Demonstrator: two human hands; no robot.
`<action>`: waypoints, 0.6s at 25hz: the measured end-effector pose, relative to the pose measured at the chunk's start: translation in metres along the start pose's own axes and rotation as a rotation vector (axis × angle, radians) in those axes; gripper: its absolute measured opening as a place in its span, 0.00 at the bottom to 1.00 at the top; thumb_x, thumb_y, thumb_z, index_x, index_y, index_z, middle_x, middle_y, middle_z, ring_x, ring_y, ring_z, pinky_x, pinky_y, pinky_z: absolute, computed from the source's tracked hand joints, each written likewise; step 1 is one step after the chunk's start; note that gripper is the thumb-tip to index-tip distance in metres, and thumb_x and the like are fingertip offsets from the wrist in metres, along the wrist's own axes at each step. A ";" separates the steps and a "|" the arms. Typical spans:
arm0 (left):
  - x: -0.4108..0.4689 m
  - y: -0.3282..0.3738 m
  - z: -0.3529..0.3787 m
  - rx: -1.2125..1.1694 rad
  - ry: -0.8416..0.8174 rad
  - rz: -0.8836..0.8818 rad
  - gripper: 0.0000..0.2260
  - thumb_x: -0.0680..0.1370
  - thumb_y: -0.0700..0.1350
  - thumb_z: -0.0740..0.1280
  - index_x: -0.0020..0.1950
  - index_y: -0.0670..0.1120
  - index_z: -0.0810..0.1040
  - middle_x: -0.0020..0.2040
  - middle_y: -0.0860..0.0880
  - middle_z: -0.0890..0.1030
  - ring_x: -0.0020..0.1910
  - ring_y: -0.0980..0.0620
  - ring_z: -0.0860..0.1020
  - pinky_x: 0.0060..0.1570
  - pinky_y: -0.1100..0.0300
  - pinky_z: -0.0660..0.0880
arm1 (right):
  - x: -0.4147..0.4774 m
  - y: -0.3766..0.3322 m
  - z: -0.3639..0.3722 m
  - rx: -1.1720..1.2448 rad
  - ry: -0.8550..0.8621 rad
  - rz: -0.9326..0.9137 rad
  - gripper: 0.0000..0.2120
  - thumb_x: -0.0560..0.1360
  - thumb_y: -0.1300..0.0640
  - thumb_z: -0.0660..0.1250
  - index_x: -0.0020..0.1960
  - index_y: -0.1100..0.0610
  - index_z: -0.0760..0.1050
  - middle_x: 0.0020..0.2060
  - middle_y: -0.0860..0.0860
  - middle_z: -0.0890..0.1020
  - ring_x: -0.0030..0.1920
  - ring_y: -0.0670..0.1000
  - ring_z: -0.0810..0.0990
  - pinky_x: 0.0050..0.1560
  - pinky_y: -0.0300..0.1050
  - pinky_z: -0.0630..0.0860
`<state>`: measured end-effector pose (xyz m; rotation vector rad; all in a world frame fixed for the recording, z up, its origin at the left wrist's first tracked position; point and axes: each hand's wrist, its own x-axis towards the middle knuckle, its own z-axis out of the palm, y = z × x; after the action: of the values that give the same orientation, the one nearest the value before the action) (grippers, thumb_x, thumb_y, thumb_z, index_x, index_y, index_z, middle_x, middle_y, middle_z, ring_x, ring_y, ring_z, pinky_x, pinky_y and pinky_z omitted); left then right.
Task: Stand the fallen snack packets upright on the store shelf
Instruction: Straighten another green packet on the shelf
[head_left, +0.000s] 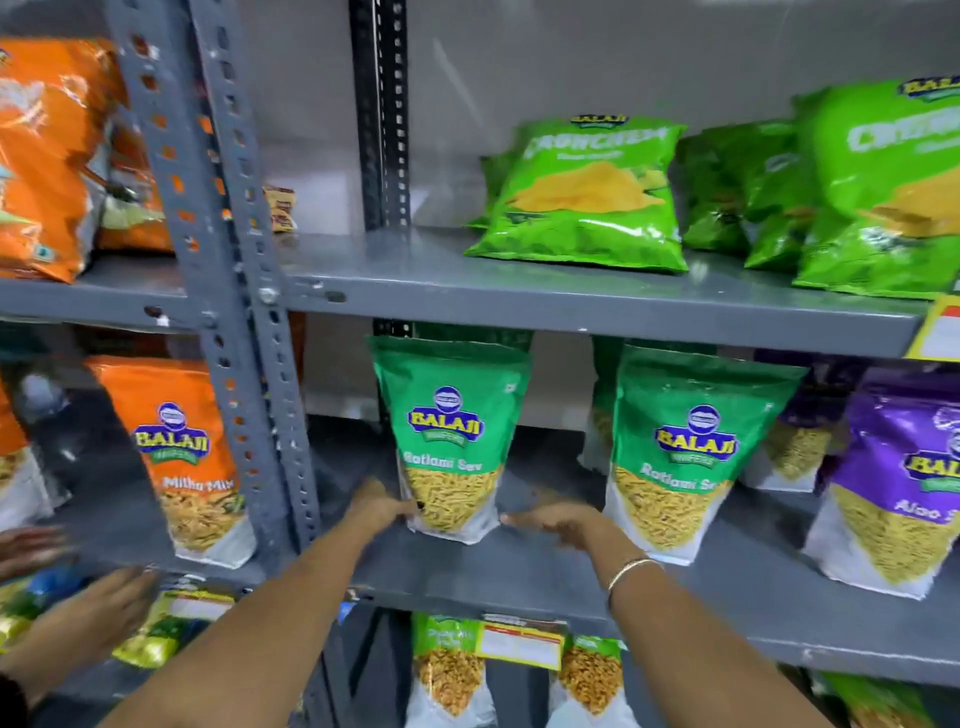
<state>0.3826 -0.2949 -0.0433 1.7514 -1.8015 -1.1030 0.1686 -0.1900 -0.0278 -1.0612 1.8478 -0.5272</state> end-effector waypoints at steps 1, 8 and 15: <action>0.008 -0.005 -0.002 -0.054 -0.034 0.064 0.38 0.67 0.44 0.76 0.71 0.37 0.62 0.73 0.39 0.66 0.71 0.43 0.66 0.67 0.53 0.66 | 0.007 -0.009 0.018 0.155 0.069 -0.088 0.27 0.72 0.57 0.69 0.68 0.61 0.65 0.61 0.54 0.77 0.61 0.52 0.77 0.49 0.38 0.75; 0.024 -0.020 0.008 -0.274 -0.129 0.171 0.24 0.65 0.36 0.76 0.55 0.43 0.68 0.58 0.40 0.78 0.61 0.40 0.76 0.62 0.46 0.73 | 0.020 -0.024 0.071 0.605 0.275 -0.365 0.32 0.64 0.67 0.75 0.65 0.67 0.67 0.60 0.61 0.77 0.51 0.50 0.80 0.50 0.40 0.82; -0.022 -0.035 -0.008 -0.106 -0.093 0.221 0.29 0.64 0.44 0.78 0.61 0.39 0.72 0.61 0.40 0.80 0.59 0.42 0.79 0.61 0.49 0.74 | -0.020 -0.014 0.088 0.412 0.335 -0.239 0.30 0.67 0.61 0.74 0.66 0.59 0.67 0.63 0.57 0.77 0.61 0.56 0.76 0.53 0.48 0.79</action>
<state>0.4141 -0.2722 -0.0591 1.4232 -1.9007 -1.1812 0.2555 -0.1741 -0.0508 -0.9535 1.7891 -1.2333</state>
